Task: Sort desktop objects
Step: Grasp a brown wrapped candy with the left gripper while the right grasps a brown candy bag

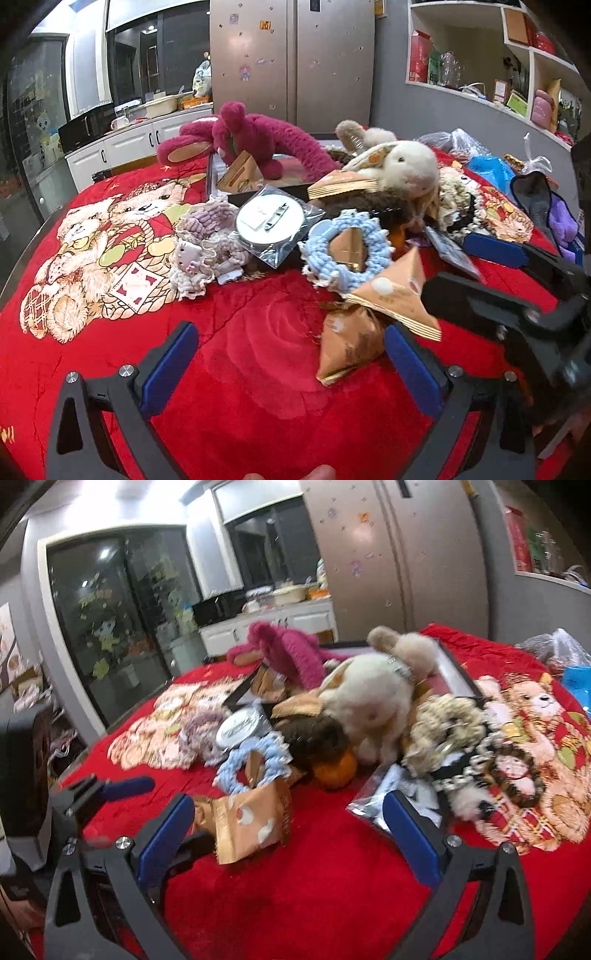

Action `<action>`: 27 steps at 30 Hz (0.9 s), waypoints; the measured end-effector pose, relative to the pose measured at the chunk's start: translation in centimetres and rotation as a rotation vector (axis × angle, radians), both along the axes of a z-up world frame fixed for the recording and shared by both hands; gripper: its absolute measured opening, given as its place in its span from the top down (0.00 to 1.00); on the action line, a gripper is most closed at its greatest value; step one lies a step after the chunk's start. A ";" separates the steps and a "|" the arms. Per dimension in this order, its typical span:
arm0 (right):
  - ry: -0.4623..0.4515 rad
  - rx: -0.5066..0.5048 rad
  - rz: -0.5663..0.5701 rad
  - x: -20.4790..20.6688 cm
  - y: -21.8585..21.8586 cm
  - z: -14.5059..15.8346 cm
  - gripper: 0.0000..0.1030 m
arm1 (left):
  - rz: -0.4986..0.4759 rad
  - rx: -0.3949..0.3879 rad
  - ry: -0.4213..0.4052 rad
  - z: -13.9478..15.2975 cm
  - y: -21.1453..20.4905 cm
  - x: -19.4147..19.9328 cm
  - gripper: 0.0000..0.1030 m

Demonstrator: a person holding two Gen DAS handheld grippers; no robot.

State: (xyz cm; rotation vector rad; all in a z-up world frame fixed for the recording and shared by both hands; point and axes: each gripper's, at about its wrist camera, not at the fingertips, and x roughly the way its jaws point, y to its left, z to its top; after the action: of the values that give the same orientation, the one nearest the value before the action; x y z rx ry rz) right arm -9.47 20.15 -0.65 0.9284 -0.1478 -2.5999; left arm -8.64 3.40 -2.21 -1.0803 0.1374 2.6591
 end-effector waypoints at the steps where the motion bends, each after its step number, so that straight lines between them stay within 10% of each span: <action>1: -0.004 -0.001 0.008 -0.1 -0.2 -0.1 0.00 | -0.001 0.000 -0.014 -0.2 -0.1 -0.3 0.00; 11: -0.162 -0.039 0.028 -3.1 -1.0 -2.3 0.00 | -0.028 0.125 -0.162 -1.8 -1.4 -2.3 0.00; 20: -0.242 -0.086 0.015 -5.1 -1.6 -3.5 0.01 | -0.030 -0.057 -0.156 -2.2 1.2 -2.0 0.00; 27: -0.232 0.002 0.020 -4.9 -3.0 -3.5 0.34 | -0.029 -0.040 -0.164 -2.3 0.8 -2.1 0.00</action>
State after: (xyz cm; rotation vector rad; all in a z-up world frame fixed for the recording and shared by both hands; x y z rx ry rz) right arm -14.38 17.11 -4.18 1.2237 -0.1963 -2.4679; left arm -10.79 4.18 -4.52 -1.2930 0.1734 2.5395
